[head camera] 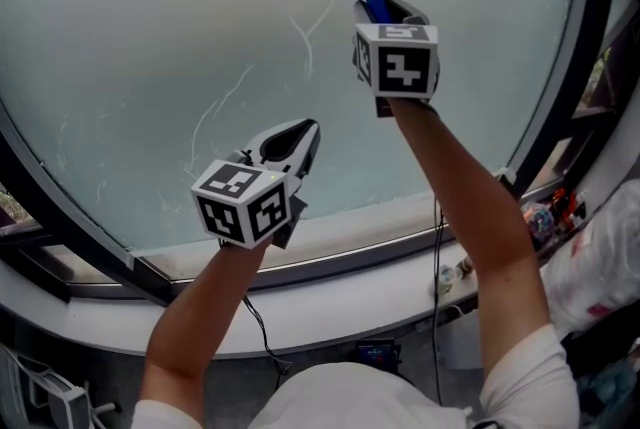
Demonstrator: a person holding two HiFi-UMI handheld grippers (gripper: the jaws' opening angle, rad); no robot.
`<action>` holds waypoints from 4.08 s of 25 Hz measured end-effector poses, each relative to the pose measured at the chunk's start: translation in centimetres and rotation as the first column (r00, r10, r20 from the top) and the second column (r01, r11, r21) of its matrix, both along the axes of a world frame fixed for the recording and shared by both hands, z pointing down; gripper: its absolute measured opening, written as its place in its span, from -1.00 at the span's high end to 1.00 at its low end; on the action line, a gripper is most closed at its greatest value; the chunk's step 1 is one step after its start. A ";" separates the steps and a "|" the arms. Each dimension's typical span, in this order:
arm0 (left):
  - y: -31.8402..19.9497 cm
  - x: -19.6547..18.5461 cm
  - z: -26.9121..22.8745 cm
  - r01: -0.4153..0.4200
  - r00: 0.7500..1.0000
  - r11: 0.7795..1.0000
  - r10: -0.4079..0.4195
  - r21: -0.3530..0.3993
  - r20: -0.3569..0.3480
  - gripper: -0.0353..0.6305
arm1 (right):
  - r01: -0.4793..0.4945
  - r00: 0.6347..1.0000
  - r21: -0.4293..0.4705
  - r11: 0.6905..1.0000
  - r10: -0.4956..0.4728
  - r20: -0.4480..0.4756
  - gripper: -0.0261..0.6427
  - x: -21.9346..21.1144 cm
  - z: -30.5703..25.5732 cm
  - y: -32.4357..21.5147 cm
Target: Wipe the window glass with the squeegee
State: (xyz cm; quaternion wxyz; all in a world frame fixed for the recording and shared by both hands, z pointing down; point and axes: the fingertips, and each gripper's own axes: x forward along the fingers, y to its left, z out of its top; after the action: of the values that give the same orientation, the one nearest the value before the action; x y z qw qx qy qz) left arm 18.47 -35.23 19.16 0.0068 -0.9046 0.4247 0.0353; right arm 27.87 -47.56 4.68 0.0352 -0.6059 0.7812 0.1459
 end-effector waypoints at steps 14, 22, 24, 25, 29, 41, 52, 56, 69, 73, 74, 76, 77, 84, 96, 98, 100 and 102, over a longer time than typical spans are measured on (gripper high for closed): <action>-0.2 -0.5 2.1 0.008 1.000 0.999 -0.008 -0.047 -0.016 0.79 | 0.012 1.000 -0.028 1.000 -0.013 -0.012 0.45 -0.3 2.9 0.0; -0.2 -0.1 4.2 0.002 1.000 0.996 -0.004 -0.088 -0.026 0.79 | 0.016 1.000 -0.047 0.999 -0.016 -0.012 0.45 -0.1 5.5 -0.1; -0.2 -0.1 4.7 0.003 1.000 0.995 -0.006 -0.099 -0.029 0.79 | 0.019 1.000 -0.054 0.998 -0.020 -0.011 0.46 -0.1 6.1 -0.1; -0.2 -0.2 5.0 0.004 1.000 0.995 -0.007 -0.103 -0.031 0.79 | 0.020 1.000 -0.057 0.998 -0.021 -0.011 0.45 -0.1 6.4 -0.1; -0.2 -0.1 5.9 0.003 0.999 0.993 -0.008 -0.121 -0.038 0.79 | 0.022 1.000 -0.071 0.997 -0.023 -0.010 0.45 -0.1 7.6 -0.1; 0.0 0.2 7.6 -0.001 0.999 0.988 -0.006 -0.152 -0.046 0.79 | 0.033 0.999 -0.104 0.994 -0.033 0.008 0.46 -0.1 10.3 0.1; 0.2 0.0 9.8 0.004 0.998 0.981 -0.016 -0.193 -0.060 0.79 | 0.035 0.999 -0.158 0.987 -0.035 0.003 0.46 -0.2 13.7 0.1; 0.4 0.0 10.5 0.005 0.998 0.979 -0.019 -0.206 -0.066 0.79 | 0.035 0.999 -0.172 0.984 -0.035 0.003 0.45 -0.3 14.8 0.2; 0.5 -0.2 13.2 0.014 0.997 0.967 -0.034 -0.256 -0.075 0.79 | 0.042 0.999 -0.223 0.974 -0.041 0.011 0.46 -0.5 18.5 0.1; 0.5 -0.2 14.3 0.016 0.996 0.961 -0.038 -0.277 -0.076 0.79 | 0.047 0.999 -0.233 0.971 -0.044 0.014 0.46 -0.5 19.6 0.1; 0.6 -0.2 14.6 0.016 0.996 0.959 -0.039 -0.283 -0.076 0.79 | 0.049 0.999 -0.234 0.971 -0.047 0.015 0.46 -0.5 19.8 0.1; 0.6 -0.2 15.2 0.016 0.996 0.956 -0.039 -0.293 -0.074 0.79 | 0.055 0.998 -0.240 0.969 -0.052 0.017 0.46 -0.5 20.4 0.1; 0.7 -0.1 15.5 0.015 0.997 0.954 -0.039 -0.298 -0.073 0.79 | 0.058 0.998 -0.244 0.968 -0.055 0.018 0.46 -0.5 20.7 0.0; 0.6 -0.1 17.5 0.020 0.997 0.943 -0.045 -0.333 -0.066 0.79 | 0.078 0.997 -0.273 0.959 -0.072 0.031 0.46 -0.7 23.4 -0.3; 0.2 0.0 20.1 0.024 0.997 0.925 -0.052 -0.380 -0.063 0.79 | 0.083 0.996 -0.301 0.950 -0.075 0.039 0.47 -0.4 26.7 -0.2; 0.3 0.2 20.3 0.019 0.997 0.923 -0.048 -0.384 -0.066 0.79 | 0.082 0.997 -0.314 0.946 -0.075 0.035 0.47 -0.4 27.3 -0.2; 0.3 0.4 20.5 0.014 0.997 0.922 -0.044 -0.387 -0.068 0.79 | 0.083 0.997 -0.326 0.942 -0.076 0.034 0.47 -0.3 27.9 -0.1; 0.5 0.4 20.7 0.008 0.997 0.920 -0.039 -0.391 -0.070 0.79 | 0.082 0.997 -0.335 0.939 -0.075 0.035 0.47 -0.3 28.3 -0.1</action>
State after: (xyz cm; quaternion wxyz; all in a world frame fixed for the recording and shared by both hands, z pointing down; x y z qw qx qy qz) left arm 18.91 -34.76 39.84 -0.1893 -0.8807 0.4340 -0.0156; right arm 27.58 -47.61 32.99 -0.0546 -0.5730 0.8178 0.0024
